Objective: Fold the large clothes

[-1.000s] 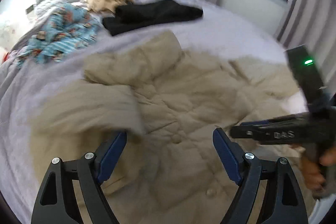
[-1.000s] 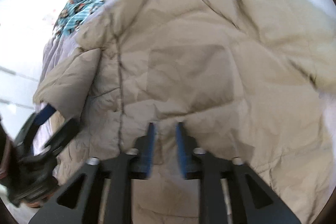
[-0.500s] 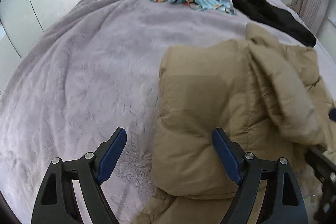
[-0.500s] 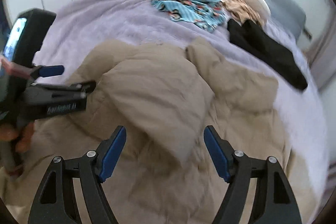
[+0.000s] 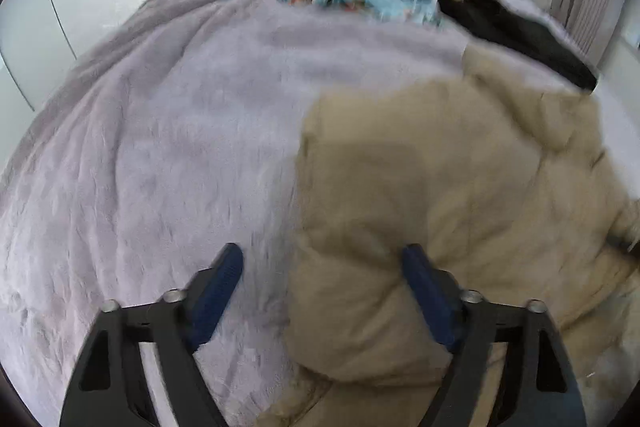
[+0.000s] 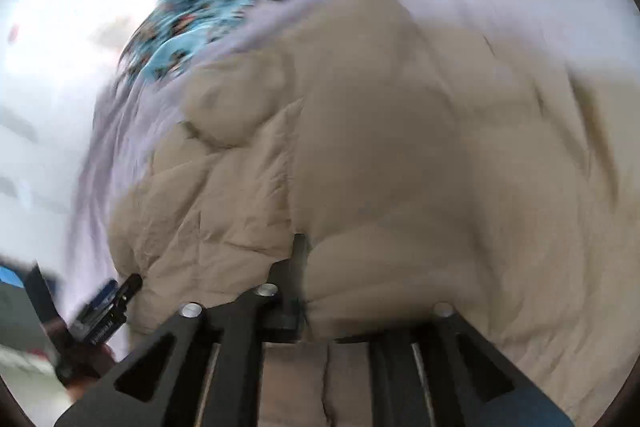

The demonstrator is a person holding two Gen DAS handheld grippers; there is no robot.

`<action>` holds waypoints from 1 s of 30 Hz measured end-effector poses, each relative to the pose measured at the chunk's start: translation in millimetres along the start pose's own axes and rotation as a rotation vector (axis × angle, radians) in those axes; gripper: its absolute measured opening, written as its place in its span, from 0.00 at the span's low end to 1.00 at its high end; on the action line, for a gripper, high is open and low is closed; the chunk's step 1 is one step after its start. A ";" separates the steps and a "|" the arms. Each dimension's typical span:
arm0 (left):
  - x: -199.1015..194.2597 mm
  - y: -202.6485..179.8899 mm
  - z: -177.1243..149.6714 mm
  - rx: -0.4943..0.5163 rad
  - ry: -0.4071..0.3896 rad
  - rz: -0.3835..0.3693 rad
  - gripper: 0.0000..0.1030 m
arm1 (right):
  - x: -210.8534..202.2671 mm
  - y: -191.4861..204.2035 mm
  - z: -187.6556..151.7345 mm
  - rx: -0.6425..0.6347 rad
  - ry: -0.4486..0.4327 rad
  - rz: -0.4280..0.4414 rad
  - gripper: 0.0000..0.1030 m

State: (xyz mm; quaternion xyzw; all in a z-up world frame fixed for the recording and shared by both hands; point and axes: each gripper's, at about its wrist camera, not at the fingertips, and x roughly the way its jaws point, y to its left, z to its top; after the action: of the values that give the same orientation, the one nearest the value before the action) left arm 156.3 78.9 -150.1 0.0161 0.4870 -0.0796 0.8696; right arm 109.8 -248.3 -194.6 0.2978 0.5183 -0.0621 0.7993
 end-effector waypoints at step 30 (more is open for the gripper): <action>52.2 -17.6 48.1 -0.004 0.029 0.050 0.69 | -39.9 -26.7 23.7 -0.068 -0.134 -0.068 0.14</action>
State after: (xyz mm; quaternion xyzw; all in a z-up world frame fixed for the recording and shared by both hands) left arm 221.0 50.1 -168.3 0.0278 0.4991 -0.0566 0.8643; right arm 99.5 -291.2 -164.3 0.2481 0.4751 -0.0913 0.8393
